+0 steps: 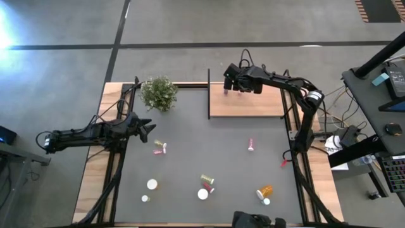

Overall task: Pick and place medicine bottles onto shelf by color
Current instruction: Put the middle pink pill bottle on the shelf, then put the right blue pill bottle on the shelf aligned with the other blue pill bottle

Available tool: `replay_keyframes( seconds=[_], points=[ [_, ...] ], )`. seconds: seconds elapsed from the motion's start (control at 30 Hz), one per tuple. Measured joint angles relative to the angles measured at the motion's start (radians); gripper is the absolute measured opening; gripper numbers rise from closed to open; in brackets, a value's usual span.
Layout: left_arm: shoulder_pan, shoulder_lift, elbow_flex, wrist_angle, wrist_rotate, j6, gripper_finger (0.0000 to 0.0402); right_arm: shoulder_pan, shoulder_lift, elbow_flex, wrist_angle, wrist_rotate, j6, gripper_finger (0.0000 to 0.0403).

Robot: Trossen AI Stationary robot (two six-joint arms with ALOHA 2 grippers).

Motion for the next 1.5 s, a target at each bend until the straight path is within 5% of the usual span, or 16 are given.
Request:
replay_keyframes(
  seconds=[0.43,1.17,1.5],
  points=[
    [0.0,0.0,0.0,0.0,0.0,0.0,0.0205,-0.003,-0.004,-0.001,-0.002,-0.004,0.001,0.0119],
    [0.0,0.0,0.0,0.0,0.0,0.0,0.0205,0.014,-0.088,0.089,-0.193,-0.028,0.019,0.029],
    [0.0,0.0,0.0,0.0,0.0,0.0,0.0205,0.12,-0.228,0.078,-0.261,-0.004,0.038,0.0304]
  ],
)
